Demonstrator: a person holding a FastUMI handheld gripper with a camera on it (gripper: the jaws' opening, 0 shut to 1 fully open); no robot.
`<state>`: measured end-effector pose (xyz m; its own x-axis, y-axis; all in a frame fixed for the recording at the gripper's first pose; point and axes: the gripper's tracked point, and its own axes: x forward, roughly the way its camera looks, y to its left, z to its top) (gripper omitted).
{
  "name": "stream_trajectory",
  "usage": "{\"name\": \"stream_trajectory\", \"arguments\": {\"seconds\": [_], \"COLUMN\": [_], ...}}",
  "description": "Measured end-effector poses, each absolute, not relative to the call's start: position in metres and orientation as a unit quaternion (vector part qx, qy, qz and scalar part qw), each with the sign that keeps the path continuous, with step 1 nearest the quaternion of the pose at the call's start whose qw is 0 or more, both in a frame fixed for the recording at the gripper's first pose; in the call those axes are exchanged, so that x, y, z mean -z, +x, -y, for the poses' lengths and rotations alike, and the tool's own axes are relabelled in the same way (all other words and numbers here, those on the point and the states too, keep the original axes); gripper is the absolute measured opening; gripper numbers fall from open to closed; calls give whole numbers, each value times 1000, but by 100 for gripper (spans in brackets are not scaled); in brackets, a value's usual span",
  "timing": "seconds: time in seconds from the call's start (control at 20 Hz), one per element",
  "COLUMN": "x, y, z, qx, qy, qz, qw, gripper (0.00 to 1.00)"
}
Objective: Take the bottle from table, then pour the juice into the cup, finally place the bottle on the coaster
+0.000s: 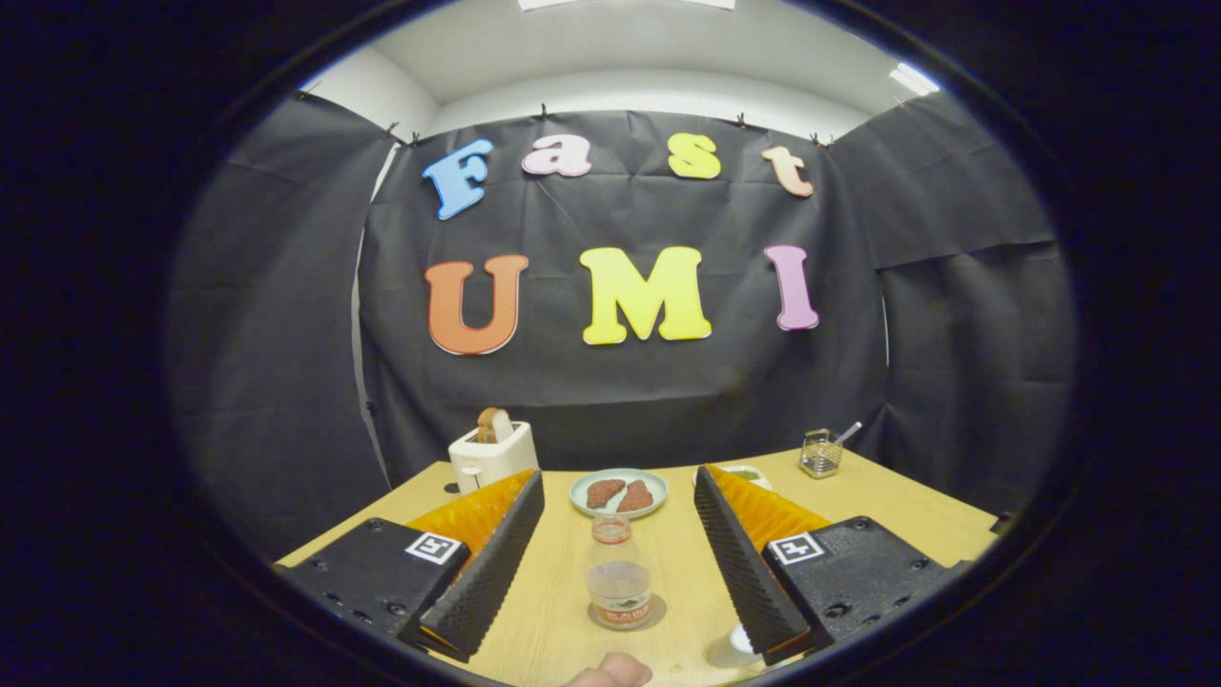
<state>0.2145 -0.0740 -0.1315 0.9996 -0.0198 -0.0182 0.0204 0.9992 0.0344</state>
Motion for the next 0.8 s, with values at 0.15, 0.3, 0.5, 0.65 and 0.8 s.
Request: {"name": "stream_trajectory", "arguments": {"seconds": [0.15, 0.3, 0.5, 0.65, 0.8], "x": [96, 64, 54, 50, 52], "y": [181, 146, 100, 69, 40], "z": [70, 71, 72, 63, 58], "qx": [7, 12, 18, 10, -1], "qy": [7, 4, -7, -13, -23], "qz": [-3, 13, -4, -13, -23], "qw": [1000, 1000, 1000, 1000, 999], "gripper": [100, 100, 100, 100, 100]}}
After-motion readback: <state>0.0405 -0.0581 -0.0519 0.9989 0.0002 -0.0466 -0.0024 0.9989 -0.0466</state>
